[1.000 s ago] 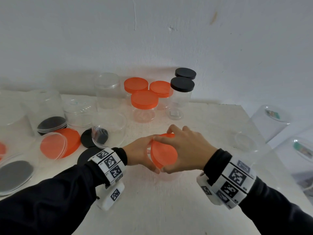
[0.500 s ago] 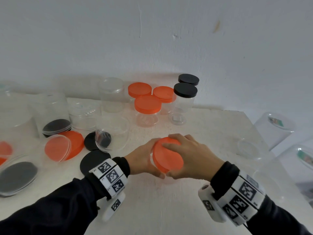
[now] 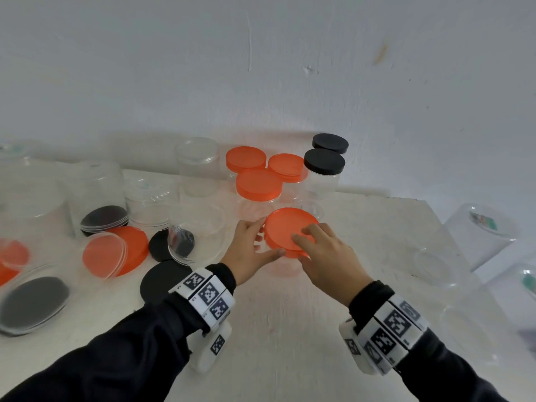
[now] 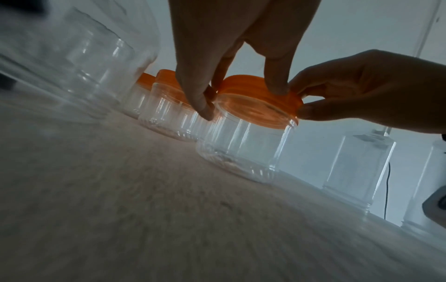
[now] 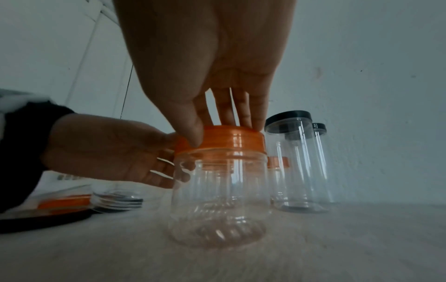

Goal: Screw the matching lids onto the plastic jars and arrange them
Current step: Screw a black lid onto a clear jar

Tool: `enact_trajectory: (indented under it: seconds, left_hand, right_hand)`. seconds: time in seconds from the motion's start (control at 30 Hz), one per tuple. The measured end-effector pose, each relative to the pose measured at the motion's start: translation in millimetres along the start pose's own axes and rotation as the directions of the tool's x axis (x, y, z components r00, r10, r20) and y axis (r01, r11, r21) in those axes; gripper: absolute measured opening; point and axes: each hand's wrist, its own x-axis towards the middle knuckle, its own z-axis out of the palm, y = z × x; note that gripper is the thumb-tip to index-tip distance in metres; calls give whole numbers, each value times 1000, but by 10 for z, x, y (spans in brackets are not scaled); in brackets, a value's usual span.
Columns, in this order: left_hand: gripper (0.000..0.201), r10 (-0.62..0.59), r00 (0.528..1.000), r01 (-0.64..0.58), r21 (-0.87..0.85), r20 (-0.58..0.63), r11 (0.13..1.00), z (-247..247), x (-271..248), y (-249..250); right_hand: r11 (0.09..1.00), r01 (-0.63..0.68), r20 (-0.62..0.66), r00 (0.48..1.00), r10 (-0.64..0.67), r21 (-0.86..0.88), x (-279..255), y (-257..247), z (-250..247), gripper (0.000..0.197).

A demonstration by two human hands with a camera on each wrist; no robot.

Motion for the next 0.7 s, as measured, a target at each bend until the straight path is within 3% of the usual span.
enact_trajectory:
  seconds: [0.23,0.47,0.7]
  left_hand:
    - [70,9,994,-6,34,-108,999,77,239,29]
    - [61,37,981,-24,70,-191,997,92,378,57]
    - [57,13,979,-5,40,-205,999,112,473,32]
  right_hand:
    - [993,-86,17,996,85,82,204,159,128,35]
    - [993,-86,-6,996,87,78,386,263,206,35]
    - [980,-159,53,987,154,118,499,315,197,36]
